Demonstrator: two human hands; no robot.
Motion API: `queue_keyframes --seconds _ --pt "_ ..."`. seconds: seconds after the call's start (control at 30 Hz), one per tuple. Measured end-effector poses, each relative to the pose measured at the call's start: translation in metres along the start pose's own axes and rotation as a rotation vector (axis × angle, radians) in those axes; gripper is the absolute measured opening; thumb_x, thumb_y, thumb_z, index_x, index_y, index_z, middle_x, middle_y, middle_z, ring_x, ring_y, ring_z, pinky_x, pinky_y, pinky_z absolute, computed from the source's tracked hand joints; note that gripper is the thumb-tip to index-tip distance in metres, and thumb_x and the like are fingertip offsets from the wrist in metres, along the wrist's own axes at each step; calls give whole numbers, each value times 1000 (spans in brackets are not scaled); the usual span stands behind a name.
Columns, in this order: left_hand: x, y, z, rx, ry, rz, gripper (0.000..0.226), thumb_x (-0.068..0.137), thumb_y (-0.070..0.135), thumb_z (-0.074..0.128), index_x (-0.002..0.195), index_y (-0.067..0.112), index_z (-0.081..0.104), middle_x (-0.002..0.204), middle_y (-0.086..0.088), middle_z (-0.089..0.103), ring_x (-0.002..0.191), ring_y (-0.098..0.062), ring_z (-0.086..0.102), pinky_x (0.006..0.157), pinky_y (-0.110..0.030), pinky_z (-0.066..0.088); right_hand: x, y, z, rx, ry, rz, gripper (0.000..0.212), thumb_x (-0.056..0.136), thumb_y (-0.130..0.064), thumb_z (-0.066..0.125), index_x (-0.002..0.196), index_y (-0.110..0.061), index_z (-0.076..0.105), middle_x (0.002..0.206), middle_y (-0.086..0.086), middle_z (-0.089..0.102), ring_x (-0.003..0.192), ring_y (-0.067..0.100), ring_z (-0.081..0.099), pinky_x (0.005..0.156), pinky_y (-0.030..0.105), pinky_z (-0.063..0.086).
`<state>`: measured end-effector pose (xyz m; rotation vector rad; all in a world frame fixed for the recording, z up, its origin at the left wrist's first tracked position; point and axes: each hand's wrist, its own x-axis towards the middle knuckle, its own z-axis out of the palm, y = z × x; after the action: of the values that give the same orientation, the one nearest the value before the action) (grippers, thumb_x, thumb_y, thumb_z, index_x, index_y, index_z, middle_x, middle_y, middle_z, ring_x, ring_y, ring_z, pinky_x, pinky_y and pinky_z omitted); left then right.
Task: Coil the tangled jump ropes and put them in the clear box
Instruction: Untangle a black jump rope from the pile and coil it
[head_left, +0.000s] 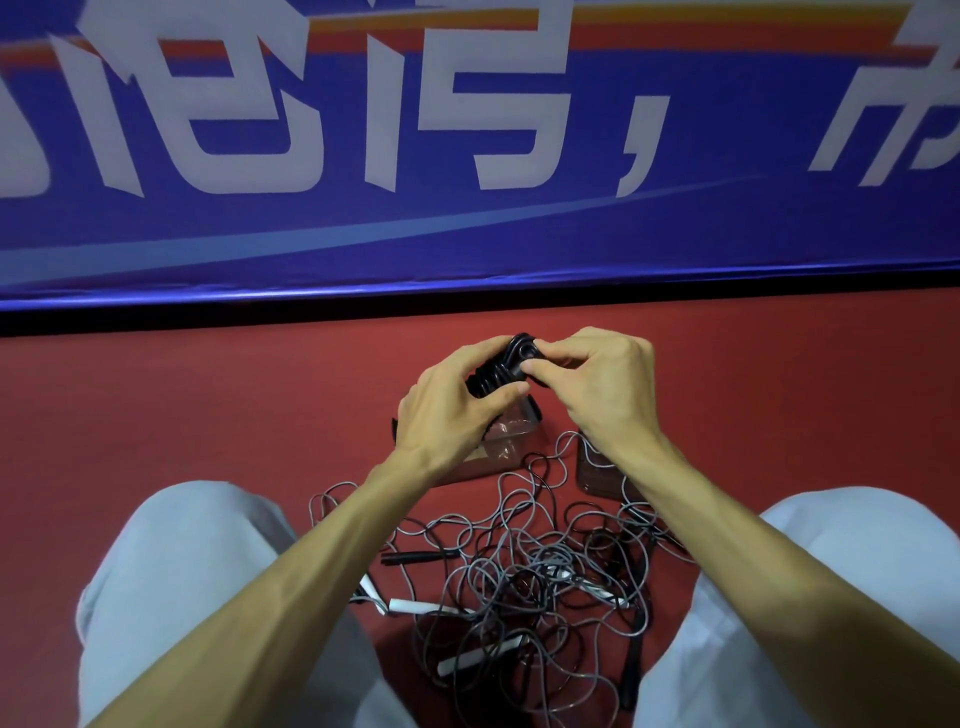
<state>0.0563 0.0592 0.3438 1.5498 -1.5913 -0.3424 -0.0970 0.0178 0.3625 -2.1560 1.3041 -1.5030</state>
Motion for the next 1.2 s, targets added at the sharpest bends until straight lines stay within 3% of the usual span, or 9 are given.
queue_keyframes --seconds 0.17,0.4,0.57,0.67,0.77,0.93,1.07,1.2 --pt "-4 5 0 267 18 138 50 89 51 60 136 53 44 136 31 50 115 -4 57 75 -24 43 1 -5 -5 -9 -14 115 18 68 -25 86 81 -15 80 74 -4 74 67 8 65 66 21 49" --pt "-2 4 0 294 78 238 48 89 44 64 135 48 50 137 27 52 111 -5 61 68 -23 48 0 -11 -3 44 42 116 15 66 -17 86 76 -10 78 71 -1 71 61 8 60 58 7 41" --pt "-2 2 -5 269 -35 192 50 91 48 60 138 49 45 141 27 48 121 -6 55 78 -28 47 0 -5 -3 36 65 159 28 61 -22 88 60 -11 62 63 -5 61 58 3 51 55 10 35" --pt "-4 2 -5 281 -35 170 48 91 48 59 137 49 46 140 28 48 122 -7 53 79 -29 45 -3 -4 2 57 32 180 23 63 -22 87 66 -16 65 67 -7 63 59 3 54 56 9 38" --pt "-2 1 0 134 20 92 45 88 44 65 131 48 52 133 32 51 116 0 50 80 -26 39 -1 -4 7 103 42 186 15 66 -20 85 74 -19 73 74 -7 67 60 2 58 60 10 43" --pt "4 -9 6 -3 -5 -12 46 84 46 68 128 50 54 129 34 54 120 1 53 95 -36 46 -3 -2 6 79 13 90 11 76 -13 79 86 -14 79 82 -1 72 68 6 63 66 7 45" --pt "-1 -8 3 -76 -84 3 52 76 58 62 126 57 48 131 35 53 126 4 49 105 -42 44 -3 0 2 49 30 4 11 73 -9 80 83 -15 79 72 -4 67 62 6 60 60 7 42" --pt "-1 -4 0 91 -90 43 49 89 48 62 134 56 44 140 31 46 130 -2 46 99 -36 43 -7 -2 5 -16 61 -89 14 70 -1 80 78 -11 78 66 -2 62 58 8 54 57 7 39"
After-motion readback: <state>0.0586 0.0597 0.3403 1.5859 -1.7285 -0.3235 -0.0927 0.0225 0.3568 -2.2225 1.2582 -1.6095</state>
